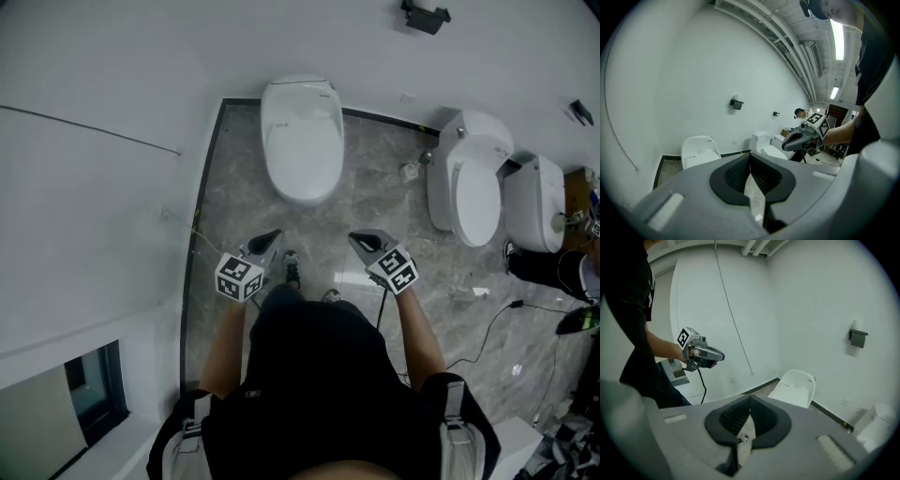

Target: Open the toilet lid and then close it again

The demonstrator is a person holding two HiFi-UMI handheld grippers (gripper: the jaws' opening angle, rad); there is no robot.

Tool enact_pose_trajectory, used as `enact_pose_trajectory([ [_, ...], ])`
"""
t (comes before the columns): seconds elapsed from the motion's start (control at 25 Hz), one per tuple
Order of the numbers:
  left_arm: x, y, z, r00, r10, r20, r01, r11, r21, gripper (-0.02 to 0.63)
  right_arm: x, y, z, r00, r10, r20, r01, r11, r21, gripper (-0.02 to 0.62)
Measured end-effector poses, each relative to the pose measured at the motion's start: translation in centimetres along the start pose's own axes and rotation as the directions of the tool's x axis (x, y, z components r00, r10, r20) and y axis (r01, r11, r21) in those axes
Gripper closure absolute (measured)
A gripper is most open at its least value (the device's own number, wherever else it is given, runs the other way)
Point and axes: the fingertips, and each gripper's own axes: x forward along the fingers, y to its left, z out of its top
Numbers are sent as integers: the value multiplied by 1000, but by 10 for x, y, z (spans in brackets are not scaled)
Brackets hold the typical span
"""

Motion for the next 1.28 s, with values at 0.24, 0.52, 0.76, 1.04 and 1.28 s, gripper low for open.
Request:
enact_pose_trajectory([
  [0.24,6,24,6,1000,-21,-5,21,1000,-5,595,12,-14,9,999,-40,5,40,999,29,592],
  [0.52,19,61,13,998,-59,-20,59,998,2,595,32,-29,38,993,-56,104,46,995,93,592],
  [0.76,31,94,18,995,-93,-27,93,996,7,595,57,-44,46,991,-107,86,98,990,101,592],
  [1.04,48,132,28,993,-117,-26,117,993,3,595,76,-67,62,983,-159,90,149,982,113,592],
  [1.28,61,145,34,989,-145,-26,145,989,-2,595,85,-80,72,983,-171,71,163,981,108,592],
])
